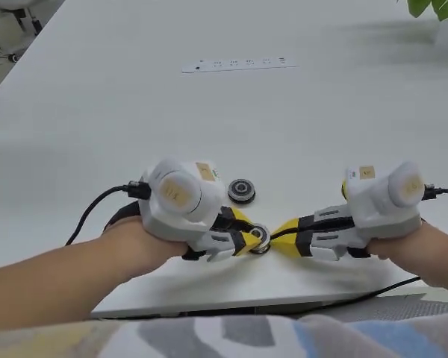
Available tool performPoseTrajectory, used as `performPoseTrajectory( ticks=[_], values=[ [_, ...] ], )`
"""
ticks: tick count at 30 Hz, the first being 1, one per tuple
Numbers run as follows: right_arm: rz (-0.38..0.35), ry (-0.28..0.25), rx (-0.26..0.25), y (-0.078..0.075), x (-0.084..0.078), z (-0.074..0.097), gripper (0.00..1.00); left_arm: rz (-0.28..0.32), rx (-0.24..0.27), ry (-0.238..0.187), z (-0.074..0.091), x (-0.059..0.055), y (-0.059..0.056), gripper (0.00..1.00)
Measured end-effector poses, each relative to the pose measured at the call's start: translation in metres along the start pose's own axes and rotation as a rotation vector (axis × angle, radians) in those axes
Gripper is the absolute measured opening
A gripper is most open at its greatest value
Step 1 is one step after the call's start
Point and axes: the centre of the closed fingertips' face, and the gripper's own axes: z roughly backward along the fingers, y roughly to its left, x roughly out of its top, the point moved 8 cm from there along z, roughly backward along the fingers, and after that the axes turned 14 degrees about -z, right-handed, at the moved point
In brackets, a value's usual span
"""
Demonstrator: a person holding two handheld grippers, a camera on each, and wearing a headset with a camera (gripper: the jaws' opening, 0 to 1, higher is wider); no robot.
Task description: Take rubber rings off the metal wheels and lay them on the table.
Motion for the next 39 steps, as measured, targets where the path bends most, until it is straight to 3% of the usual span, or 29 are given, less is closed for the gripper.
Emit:
performPoseTrajectory(
  ticks=[8, 11, 15, 16, 17, 29, 39],
  values=[
    [-0.118, -0.051, -0.050, 0.002, -0.003, 0.003, 0.00, -0.014, 0.006, 0.008, 0.000, 0.000, 0.000, 0.12],
    [-0.244, -0.120, -0.042, 0.002, -0.006, 0.005, 0.00, -0.017, 0.007, 0.013, 0.000, 0.001, 0.000, 0.12],
    [-0.283, -0.146, -0.038, 0.000, -0.006, 0.010, 0.00, -0.019, 0.010, 0.014, 0.000, 0.001, -0.001, 0.12],
    [-0.306, -0.189, -0.035, -0.001, -0.003, 0.012, 0.00, -0.019, 0.010, 0.014, 0.000, 0.001, -0.001, 0.12],
    [-0.327, -0.198, -0.025, -0.001, -0.003, 0.014, 0.00, -0.019, 0.010, 0.014, 0.000, 0.001, 0.000, 0.12],
    [-0.363, -0.218, 0.013, -0.004, 0.000, 0.016, 0.00, -0.020, 0.017, 0.018, -0.001, 0.002, -0.001, 0.12],
    [-0.348, -0.222, 0.037, 0.004, 0.004, 0.012, 0.00, -0.019, 0.019, 0.030, -0.002, 0.002, 0.000, 0.11]
  ],
)
